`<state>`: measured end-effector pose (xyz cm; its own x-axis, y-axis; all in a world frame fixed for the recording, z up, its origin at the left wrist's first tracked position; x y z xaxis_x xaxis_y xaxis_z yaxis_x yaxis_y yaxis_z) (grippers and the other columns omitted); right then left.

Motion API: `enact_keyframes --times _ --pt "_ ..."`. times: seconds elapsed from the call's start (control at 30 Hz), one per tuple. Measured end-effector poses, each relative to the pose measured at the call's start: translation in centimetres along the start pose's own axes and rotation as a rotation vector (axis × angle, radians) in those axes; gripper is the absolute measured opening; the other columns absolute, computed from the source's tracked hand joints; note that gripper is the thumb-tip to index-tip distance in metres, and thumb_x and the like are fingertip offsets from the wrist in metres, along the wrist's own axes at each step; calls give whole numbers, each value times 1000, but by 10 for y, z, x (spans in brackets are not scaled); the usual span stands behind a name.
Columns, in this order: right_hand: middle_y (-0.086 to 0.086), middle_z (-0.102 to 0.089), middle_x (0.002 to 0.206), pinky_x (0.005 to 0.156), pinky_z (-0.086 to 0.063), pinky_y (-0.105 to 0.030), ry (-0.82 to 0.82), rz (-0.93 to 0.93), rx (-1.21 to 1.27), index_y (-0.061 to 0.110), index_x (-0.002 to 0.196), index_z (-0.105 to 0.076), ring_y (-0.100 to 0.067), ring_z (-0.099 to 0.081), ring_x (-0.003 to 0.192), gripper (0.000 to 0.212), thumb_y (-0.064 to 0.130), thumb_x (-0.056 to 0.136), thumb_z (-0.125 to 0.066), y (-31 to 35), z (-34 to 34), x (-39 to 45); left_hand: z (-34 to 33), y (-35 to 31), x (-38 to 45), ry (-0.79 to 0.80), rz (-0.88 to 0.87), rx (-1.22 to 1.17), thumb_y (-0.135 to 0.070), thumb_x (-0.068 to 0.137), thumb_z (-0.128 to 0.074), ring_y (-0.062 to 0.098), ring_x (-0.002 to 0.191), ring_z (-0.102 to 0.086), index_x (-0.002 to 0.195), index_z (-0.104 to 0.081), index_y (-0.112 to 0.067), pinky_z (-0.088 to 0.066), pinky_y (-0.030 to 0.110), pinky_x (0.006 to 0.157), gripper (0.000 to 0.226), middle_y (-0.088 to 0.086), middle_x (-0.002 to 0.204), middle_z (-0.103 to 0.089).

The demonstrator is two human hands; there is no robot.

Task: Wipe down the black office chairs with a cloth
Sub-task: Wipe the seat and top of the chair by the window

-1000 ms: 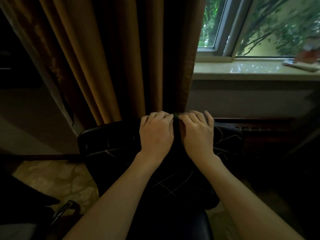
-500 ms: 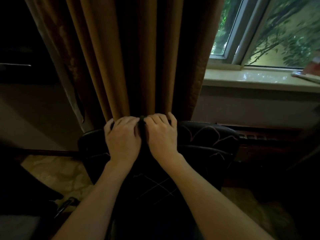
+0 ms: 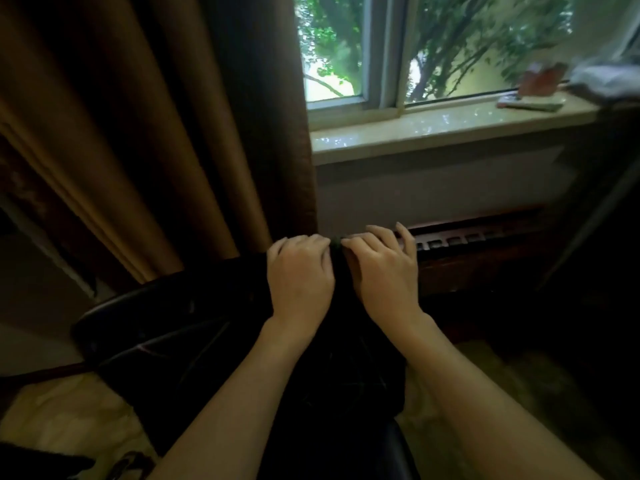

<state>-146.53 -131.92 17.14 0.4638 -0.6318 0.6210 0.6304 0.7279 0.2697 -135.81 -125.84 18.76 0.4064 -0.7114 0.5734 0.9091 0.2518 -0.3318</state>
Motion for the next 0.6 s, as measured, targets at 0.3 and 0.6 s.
enact_keyframes --times 0.3,0.6 --pt "5 -71 101 103 -37 -47 -51 -252 119 22 103 -69 -16 -65 96 25 29 94 -47 -94 17 -34 -57 -87 3 155 -157 -51 -12 89 -56 20 80 -66 89 -75 -15 -51 39 80 18 -1 86 -72" --pt "4 -68 111 103 -35 -45 18 -70 242 21 109 -68 -17 -62 105 26 25 92 -48 -28 -7 0 -12 -22 10 86 -180 92 -15 92 -59 23 85 -68 104 -74 -12 -54 43 81 19 4 100 -73"
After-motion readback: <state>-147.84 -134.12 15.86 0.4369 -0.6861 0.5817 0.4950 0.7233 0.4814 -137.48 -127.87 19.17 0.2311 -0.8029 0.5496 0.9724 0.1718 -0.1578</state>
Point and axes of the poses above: each hand's wrist, its own x-axis towards the middle knuckle, its own z-axis out of the back of the hand, y = z × x, the point moved 7 cm from there along x, towards the middle knuckle
